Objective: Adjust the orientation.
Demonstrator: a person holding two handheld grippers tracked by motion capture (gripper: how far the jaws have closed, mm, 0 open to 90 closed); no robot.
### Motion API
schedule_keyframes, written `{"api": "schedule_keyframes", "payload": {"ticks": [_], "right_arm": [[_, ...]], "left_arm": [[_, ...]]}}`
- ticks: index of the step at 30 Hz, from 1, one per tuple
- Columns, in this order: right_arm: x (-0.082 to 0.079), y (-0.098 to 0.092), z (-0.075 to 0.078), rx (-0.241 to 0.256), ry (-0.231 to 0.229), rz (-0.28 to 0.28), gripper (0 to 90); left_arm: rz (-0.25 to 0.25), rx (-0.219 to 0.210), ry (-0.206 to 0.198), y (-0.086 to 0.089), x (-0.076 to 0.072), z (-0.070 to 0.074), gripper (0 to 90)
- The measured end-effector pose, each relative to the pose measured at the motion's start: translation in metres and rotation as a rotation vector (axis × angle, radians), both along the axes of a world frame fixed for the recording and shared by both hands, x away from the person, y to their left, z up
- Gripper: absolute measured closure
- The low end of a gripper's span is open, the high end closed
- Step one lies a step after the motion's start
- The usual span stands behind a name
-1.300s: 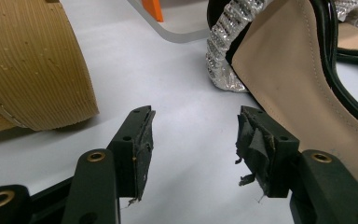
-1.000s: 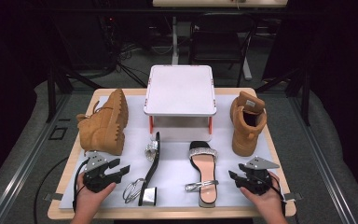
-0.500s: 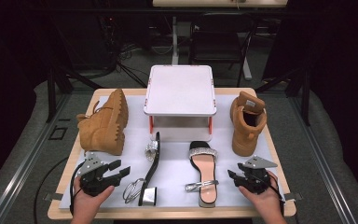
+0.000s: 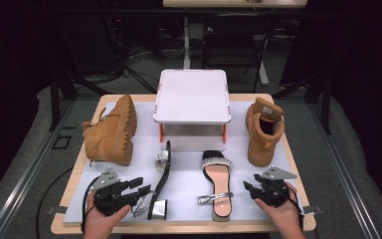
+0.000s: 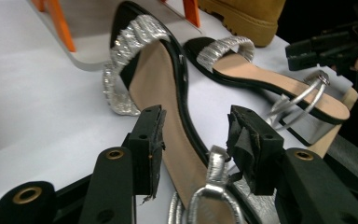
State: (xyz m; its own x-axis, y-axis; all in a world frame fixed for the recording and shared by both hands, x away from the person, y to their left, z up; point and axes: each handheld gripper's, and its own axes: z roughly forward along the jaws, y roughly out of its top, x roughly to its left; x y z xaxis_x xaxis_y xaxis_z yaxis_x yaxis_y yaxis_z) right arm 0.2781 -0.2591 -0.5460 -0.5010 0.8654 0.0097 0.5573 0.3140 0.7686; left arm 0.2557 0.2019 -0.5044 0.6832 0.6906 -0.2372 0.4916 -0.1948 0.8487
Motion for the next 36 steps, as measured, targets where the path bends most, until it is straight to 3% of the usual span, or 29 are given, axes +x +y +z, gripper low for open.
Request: {"api": "schedule_keyframes", "payload": {"ticks": [9,16,22,26,30,36], "right_arm": [[0.000,0.001,0.000,-0.001,0.003,0.001,48.4],[0.000,0.000,0.000,-0.004,-0.006,-0.012,47.6],[-0.001,-0.001,0.000,0.003,-0.005,-0.017,47.6],[-0.001,-0.001,0.001,0.004,-0.008,-0.013,47.6],[-0.001,-0.001,0.001,0.005,-0.008,-0.015,47.6],[-0.001,-0.001,0.001,0.007,-0.009,-0.016,47.6]], "left_arm": [[-0.016,0.033,0.032,-0.006,0.001,-0.006,61.1],[-0.049,-0.010,0.067,-0.007,0.001,-0.009,66.8],[-0.069,0.002,0.078,-0.010,0.002,-0.011,76.5],[-0.083,-0.023,0.098,-0.011,0.004,-0.011,80.9],[-0.079,-0.038,0.101,-0.011,0.005,-0.012,81.1],[-0.097,-0.027,0.083,-0.020,0.005,-0.009,81.3]]}}
